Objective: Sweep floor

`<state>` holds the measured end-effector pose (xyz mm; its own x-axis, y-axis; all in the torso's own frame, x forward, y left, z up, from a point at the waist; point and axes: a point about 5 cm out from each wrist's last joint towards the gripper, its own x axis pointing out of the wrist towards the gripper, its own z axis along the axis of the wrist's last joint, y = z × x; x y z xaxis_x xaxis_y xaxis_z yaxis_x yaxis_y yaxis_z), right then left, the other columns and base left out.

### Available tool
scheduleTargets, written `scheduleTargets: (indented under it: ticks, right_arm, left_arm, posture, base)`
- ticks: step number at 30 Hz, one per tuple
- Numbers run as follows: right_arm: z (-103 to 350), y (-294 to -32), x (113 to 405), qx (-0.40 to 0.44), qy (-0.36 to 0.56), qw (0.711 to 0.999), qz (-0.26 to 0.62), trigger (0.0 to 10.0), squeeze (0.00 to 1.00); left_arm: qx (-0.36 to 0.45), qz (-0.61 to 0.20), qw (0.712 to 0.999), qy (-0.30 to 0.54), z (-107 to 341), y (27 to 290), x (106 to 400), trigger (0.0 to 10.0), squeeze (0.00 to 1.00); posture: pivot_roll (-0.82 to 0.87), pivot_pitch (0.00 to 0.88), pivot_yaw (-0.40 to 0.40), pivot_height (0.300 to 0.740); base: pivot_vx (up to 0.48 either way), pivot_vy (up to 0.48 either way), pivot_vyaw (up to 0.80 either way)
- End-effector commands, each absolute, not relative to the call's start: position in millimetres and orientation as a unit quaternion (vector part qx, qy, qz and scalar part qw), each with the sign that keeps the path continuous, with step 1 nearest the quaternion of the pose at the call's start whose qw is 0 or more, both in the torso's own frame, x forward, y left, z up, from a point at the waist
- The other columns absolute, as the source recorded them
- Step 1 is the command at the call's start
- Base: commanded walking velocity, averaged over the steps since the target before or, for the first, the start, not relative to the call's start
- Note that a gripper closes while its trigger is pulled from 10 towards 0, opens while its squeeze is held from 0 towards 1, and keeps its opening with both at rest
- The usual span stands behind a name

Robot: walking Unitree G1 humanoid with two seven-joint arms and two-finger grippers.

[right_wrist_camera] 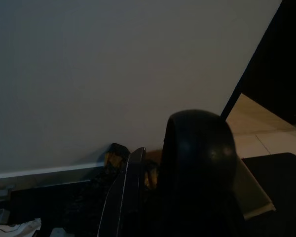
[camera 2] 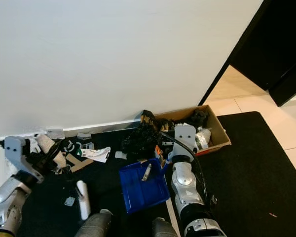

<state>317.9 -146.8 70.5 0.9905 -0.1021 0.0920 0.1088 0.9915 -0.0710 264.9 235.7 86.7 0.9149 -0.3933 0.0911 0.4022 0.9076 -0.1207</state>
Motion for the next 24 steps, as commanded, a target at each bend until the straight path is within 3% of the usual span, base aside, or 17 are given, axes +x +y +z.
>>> scheduleTargets:
  ticks: [1, 5, 9, 18, 24]
  right_arm:
    - [50, -150, 308, -0.049, 0.003, 0.997, -0.054, 10.0, 0.00]
    - [50, -149, 308, -0.047, 0.003, 0.997, -0.056, 10.0, 0.00]
    - [51, -148, 308, -0.046, 0.002, 0.997, -0.056, 10.0, 0.00]
    - [49, -149, 307, -0.046, 0.005, 0.997, -0.057, 10.0, 0.00]
    - [48, -146, 307, -0.044, 0.007, 0.998, -0.054, 10.0, 0.00]
  left_arm:
    - [-0.114, -0.227, 0.966, -0.041, 83, 220, 262, 10.0, 0.00]
    - [-0.131, -0.270, 0.953, -0.049, 91, 197, 264, 10.0, 0.00]
    - [-0.097, -0.273, 0.956, -0.052, 94, 198, 265, 10.0, 0.00]
    - [-0.033, -0.232, 0.970, -0.066, 116, 240, 266, 10.0, 0.00]
    - [0.050, -0.196, 0.977, -0.072, 140, 282, 262, 10.0, 0.00]
  posture:
    - [0.19, 0.243, -0.048, 0.740]
    - [0.20, 0.240, -0.044, 0.740]
    - [0.20, 0.239, -0.041, 0.740]
    - [0.21, 0.242, -0.040, 0.740]
    - [0.23, 0.242, -0.039, 0.740]
  base:
    - [0.000, 0.000, 0.00]
    - [0.000, 0.000, 0.00]
    - [0.000, 0.000, 0.00]
    - [0.000, 0.000, 0.00]
    - [0.000, 0.000, 0.00]
